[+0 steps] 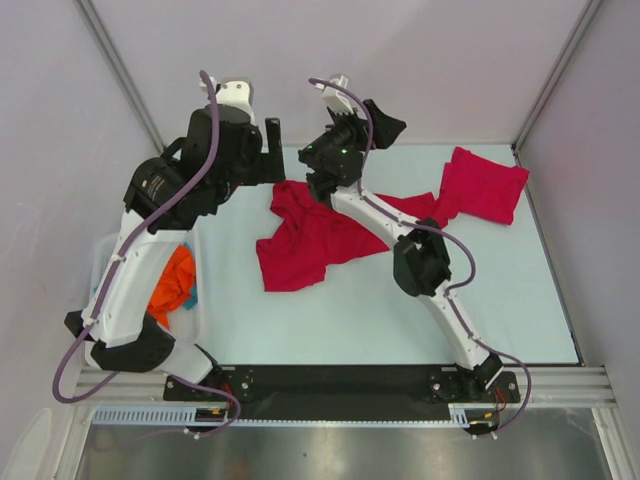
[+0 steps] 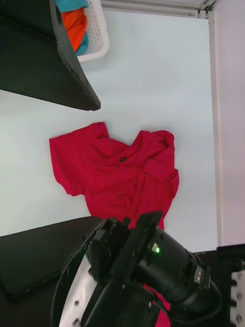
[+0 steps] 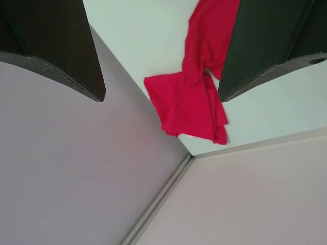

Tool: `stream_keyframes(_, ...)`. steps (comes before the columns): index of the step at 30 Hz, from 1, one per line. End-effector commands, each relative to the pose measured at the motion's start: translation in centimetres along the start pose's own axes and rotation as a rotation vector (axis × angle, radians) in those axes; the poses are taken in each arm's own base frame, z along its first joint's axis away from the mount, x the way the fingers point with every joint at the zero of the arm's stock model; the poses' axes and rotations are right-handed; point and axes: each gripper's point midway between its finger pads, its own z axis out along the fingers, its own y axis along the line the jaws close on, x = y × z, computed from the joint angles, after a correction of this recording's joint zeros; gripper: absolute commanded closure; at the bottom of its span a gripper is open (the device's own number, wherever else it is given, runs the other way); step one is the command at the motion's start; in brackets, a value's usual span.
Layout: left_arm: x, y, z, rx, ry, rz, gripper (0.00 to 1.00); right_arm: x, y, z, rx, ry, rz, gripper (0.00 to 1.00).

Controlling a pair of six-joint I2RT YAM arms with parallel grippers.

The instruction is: Fold and stack the t-shirts

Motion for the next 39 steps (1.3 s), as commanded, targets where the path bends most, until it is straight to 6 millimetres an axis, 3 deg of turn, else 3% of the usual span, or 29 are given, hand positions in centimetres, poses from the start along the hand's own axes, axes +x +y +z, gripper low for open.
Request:
stream_keyframes(1,-1.0,0.8,-1.0,0.011,-0.036,-0.043,0.10,4.6,2.3,-1.0,-0.058,0.258,0.054,0.01)
stream_keyframes(7,-0.9,0.6,-0.8,0.019,-0.034,-0.041,0.10,9.8,5.4,1.7,0.004,0.300,-0.168,0.00)
stream_keyframes(12,-0.6,0.8,-0.4,0.017,-0.030,-0.040,0.10,13.3,4.6,5.2,0.071,0.357,-0.300,0.00)
stream_keyframes(18,-0.6,0.8,0.0,0.017,-0.030,-0.041,0.10,19.9,3.3,9.3,0.154,0.455,-0.502,0.00)
stream_keyframes(21,-0.5,0.6,0.3,0.021,-0.024,-0.041,0.10,20.6,2.2,9.7,0.158,0.465,-0.480,0.02)
stream_keyframes(27,-0.1,0.1,1.2,0.028,-0.006,-0.039,0.10,19.3,1.3,10.0,0.164,0.461,-0.418,0.05)
stream_keyframes(31,-0.5,0.6,0.8,0.022,-0.018,-0.037,0.10,20.9,0.2,11.4,0.202,0.492,-0.424,0.09)
stream_keyframes(35,-0.4,1.2,0.7,0.011,-0.019,-0.038,0.09,22.1,-2.8,13.3,0.258,0.537,-0.397,0.10)
stream_keyframes(39,-0.2,1.2,1.0,0.018,-0.018,-0.044,0.09,20.9,-4.3,13.4,0.267,0.536,-0.347,0.09)
